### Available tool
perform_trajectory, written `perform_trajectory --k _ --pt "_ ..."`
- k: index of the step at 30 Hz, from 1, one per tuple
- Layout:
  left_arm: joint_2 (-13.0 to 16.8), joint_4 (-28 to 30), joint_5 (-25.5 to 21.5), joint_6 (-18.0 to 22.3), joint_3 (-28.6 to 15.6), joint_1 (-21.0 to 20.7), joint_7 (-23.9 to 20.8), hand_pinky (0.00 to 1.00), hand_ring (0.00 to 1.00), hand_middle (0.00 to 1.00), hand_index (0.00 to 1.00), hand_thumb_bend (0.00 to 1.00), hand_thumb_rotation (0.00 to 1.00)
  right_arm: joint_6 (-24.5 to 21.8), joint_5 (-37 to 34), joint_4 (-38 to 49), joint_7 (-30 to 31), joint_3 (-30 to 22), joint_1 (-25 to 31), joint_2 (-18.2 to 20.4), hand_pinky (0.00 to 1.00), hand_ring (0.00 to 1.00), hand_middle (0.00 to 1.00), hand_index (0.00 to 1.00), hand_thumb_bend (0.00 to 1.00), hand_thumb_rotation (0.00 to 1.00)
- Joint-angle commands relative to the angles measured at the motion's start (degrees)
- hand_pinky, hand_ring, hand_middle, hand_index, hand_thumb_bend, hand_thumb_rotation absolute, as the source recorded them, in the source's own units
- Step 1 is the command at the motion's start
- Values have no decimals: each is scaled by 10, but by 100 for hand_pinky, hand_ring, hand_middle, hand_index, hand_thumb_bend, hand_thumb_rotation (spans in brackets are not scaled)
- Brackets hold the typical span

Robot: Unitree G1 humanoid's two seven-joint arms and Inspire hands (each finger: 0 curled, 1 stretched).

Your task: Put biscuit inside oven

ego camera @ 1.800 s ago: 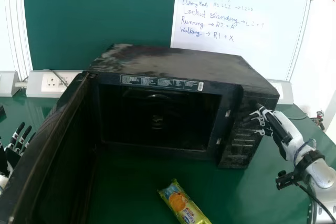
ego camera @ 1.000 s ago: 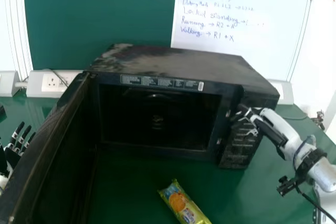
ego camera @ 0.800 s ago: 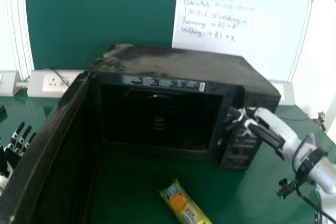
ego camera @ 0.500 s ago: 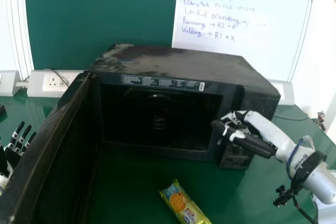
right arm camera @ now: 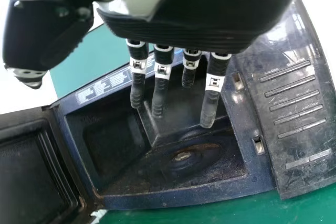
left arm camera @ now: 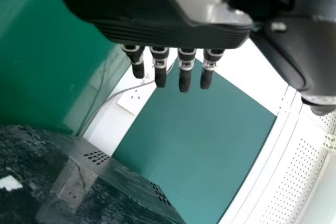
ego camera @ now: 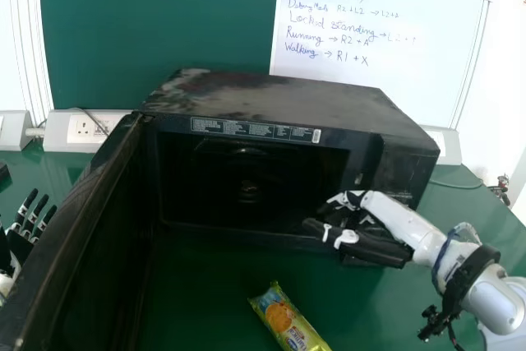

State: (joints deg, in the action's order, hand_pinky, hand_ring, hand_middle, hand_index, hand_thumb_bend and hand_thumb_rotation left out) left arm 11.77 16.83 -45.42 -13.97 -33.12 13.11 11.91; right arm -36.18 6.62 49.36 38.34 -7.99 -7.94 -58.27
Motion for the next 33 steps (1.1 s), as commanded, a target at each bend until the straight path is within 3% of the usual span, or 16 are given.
perform_trajectory --k 1,8,12,20,25,30,33 --pt "3 4 4 2 1 0 -1 87 93 95 99 90 42 4 13 15 7 11 -4 -14 64 74 79 80 94 38" --pt "1 5 -5 -3 -1 -1 -4 87 93 95 100 90 41 -2 52 42 25 36 -4 -36 65 77 80 81 96 37" --pt "4 5 0 0 0 1 -1 87 93 95 99 90 42 -15 56 50 53 50 -15 -55 71 80 83 83 95 36" --pt "4 8 -15 -10 -6 1 -5 87 93 95 100 90 40 12 76 49 101 78 -39 -91 80 84 85 86 97 47" --pt "8 4 -5 -4 -5 1 -1 87 93 95 100 90 42 9 82 49 130 97 -56 -101 75 83 85 86 100 50" --pt "7 9 -11 -10 -5 0 -5 87 93 96 100 89 42 60 96 29 148 125 -74 -103 77 82 84 84 100 54" --pt "9 7 -8 -8 -4 0 -4 87 94 96 100 89 42 81 117 23 159 147 -88 -100 70 78 81 84 100 58"
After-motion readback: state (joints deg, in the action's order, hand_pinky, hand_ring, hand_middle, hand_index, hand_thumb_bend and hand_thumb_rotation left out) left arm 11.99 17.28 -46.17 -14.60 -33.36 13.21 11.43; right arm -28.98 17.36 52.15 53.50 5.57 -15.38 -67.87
